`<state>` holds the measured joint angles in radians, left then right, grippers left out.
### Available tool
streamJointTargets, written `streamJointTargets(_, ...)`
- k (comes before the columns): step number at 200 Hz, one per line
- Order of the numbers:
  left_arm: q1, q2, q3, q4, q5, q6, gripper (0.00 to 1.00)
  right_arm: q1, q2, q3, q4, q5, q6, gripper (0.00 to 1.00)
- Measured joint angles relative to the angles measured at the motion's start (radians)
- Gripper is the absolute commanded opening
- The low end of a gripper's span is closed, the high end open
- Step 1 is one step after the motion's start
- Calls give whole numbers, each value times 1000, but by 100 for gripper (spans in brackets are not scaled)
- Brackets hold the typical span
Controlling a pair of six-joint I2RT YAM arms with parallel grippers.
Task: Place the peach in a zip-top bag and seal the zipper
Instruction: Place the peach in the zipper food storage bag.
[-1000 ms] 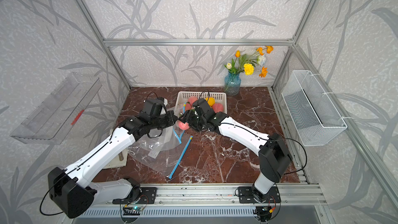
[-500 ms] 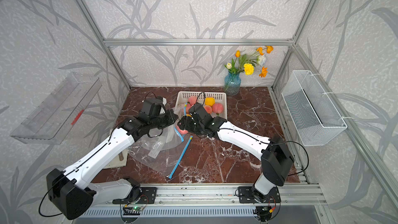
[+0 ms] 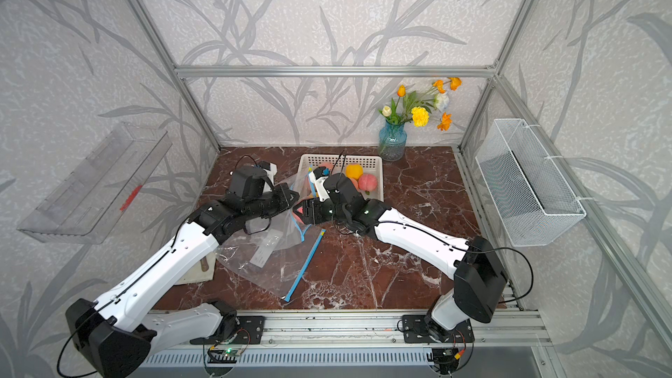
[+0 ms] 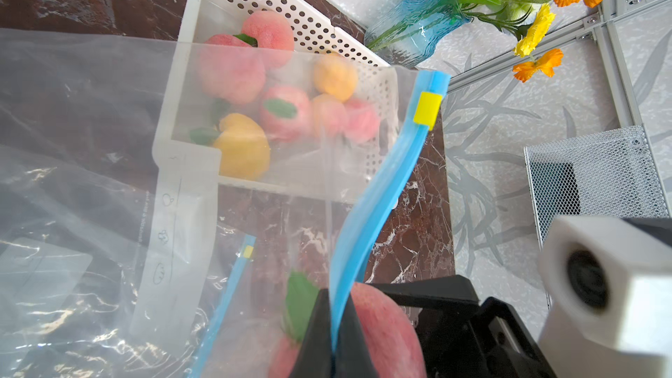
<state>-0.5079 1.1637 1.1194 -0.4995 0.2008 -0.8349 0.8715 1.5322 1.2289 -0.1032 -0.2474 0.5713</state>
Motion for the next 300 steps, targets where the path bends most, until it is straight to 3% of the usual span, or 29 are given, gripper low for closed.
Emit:
streamJointTargets(45,2,-13,6,-1,9,-3,0,0,0,1,-3,-2,-39,65)
streamJointTargets(87,2,-23,11,-1,9,-14,0,4,18,55,-98,108,-43,66)
streamJointTargets(119,2,-26,11,-3,6,-15,0,4,28,79,-131,134,-42,78)
streamJointTargets(178,3,-26,17,-27,-20,-16,0,4,31,98,-127,44,-49,90)
streamJointTargets(242,4,-26,23,-48,-49,-15,0,1,-47,87,-125,33,-69,90)
streamJointTargets(300,4,-26,23,-52,-50,-15,0,-30,-122,-10,-95,90,-20,84)
